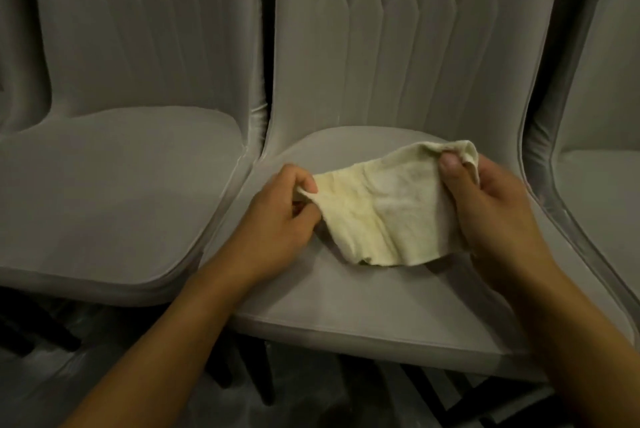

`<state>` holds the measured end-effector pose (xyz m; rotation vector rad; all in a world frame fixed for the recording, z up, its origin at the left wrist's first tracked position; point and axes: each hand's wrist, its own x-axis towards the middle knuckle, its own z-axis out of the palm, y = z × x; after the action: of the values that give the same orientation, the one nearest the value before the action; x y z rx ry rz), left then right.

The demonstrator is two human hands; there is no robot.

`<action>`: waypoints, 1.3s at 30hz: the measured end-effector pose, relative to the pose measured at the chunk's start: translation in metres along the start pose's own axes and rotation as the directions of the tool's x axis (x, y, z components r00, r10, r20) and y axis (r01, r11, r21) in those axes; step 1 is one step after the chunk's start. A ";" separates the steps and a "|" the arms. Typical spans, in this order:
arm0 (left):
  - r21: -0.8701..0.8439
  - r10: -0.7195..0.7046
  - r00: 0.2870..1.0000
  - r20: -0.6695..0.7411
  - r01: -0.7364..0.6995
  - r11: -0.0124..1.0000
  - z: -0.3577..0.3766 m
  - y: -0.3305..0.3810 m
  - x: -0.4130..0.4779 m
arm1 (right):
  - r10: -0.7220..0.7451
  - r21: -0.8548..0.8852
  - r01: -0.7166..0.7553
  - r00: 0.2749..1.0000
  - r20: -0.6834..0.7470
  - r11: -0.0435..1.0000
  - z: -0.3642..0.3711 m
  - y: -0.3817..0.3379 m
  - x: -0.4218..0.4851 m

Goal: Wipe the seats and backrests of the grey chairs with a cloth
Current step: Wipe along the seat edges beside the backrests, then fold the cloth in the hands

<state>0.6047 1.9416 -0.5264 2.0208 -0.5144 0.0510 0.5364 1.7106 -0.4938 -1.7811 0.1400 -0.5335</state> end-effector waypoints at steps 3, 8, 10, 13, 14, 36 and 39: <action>-0.313 -0.123 0.988 0.093 0.146 0.938 0.013 0.015 0.015 | -0.022 0.016 0.022 1.000 -0.005 1.000 0.006 -0.006 0.010; -0.520 -0.243 0.939 0.241 0.337 0.785 0.030 0.041 0.034 | 0.023 0.032 -0.018 0.987 -0.158 0.999 -0.010 -0.030 0.038; -0.500 -0.330 0.900 0.285 0.433 0.750 0.026 0.056 0.039 | 0.077 0.001 -0.079 0.964 -0.253 0.997 -0.036 -0.047 0.048; -0.476 -0.428 0.807 0.408 0.588 0.654 0.015 0.090 0.046 | 0.180 -0.023 -0.198 0.931 -0.316 0.980 -0.070 -0.075 0.053; -0.469 -0.428 0.803 0.414 0.592 0.655 0.013 0.104 0.049 | 0.206 -0.037 -0.231 0.920 -0.333 0.972 -0.078 -0.085 0.054; -0.273 0.206 0.844 0.496 -0.073 0.959 0.031 0.684 0.119 | 0.492 0.260 -0.418 0.734 -0.468 0.871 -0.333 -0.498 0.071; -0.350 0.287 0.766 0.575 -0.087 0.933 0.058 0.742 0.104 | 0.572 0.450 -0.378 0.681 -0.457 0.809 -0.397 -0.530 0.062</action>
<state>0.4087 1.5592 0.0900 1.6382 -1.0765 -0.5636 0.3266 1.4855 0.0962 -1.1357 0.8852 -0.6465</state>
